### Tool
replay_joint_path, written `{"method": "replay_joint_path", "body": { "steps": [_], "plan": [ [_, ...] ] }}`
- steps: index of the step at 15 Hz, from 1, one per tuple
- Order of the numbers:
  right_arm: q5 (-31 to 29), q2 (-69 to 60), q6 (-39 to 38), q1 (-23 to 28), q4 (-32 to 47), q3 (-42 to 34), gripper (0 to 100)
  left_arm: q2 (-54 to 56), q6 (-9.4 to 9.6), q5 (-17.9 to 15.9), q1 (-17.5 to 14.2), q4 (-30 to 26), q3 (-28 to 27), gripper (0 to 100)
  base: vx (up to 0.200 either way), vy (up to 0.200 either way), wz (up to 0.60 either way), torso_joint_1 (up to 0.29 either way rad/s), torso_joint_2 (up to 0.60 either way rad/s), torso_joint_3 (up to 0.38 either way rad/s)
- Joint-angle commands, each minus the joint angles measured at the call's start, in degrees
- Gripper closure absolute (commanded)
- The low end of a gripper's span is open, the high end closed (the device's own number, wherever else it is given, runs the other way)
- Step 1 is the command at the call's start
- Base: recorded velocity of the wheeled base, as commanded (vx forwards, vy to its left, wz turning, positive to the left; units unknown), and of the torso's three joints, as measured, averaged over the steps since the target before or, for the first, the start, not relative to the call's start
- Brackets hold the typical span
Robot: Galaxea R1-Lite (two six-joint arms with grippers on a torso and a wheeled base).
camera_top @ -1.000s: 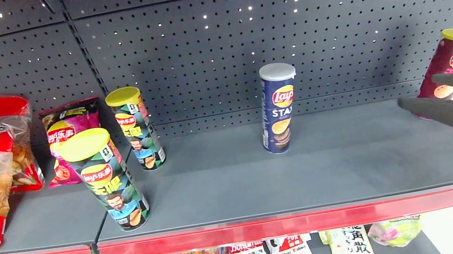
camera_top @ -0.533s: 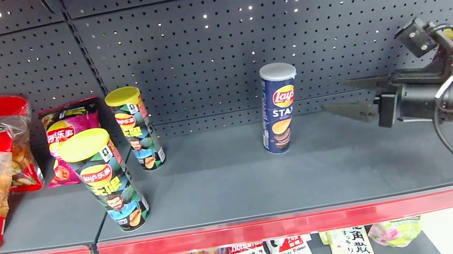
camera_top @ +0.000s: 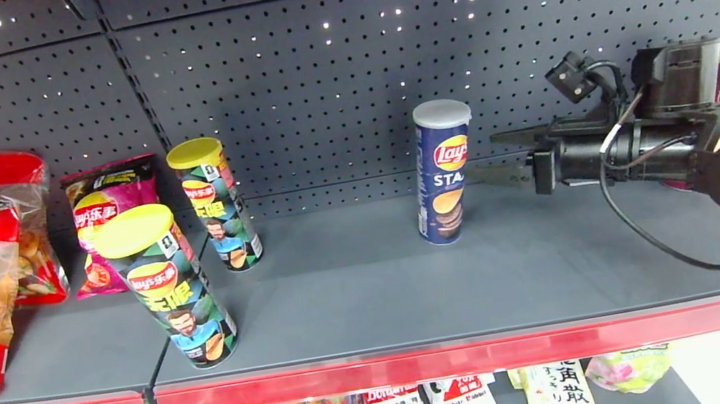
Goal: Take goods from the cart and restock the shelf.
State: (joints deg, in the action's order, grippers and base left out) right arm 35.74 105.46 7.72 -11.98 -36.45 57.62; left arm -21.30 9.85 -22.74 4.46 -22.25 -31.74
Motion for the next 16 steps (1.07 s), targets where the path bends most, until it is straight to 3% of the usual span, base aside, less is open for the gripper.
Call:
{"method": "replay_joint_path", "body": {
  "steps": [1,16],
  "plan": [
    [1.1,2.5,0.0,0.5,0.0,1.5,0,-0.3,-0.01,0.0,0.0,0.0,0.0,100,0.0,0.0,0.0,0.0,0.0,0.0],
    [10.6,11.3,-0.1,0.6,0.2,13.8,0,-0.9,-0.01,0.0,0.0,0.0,0.0,100,0.0,0.0,0.0,0.0,0.0,0.0]
  ]
}}
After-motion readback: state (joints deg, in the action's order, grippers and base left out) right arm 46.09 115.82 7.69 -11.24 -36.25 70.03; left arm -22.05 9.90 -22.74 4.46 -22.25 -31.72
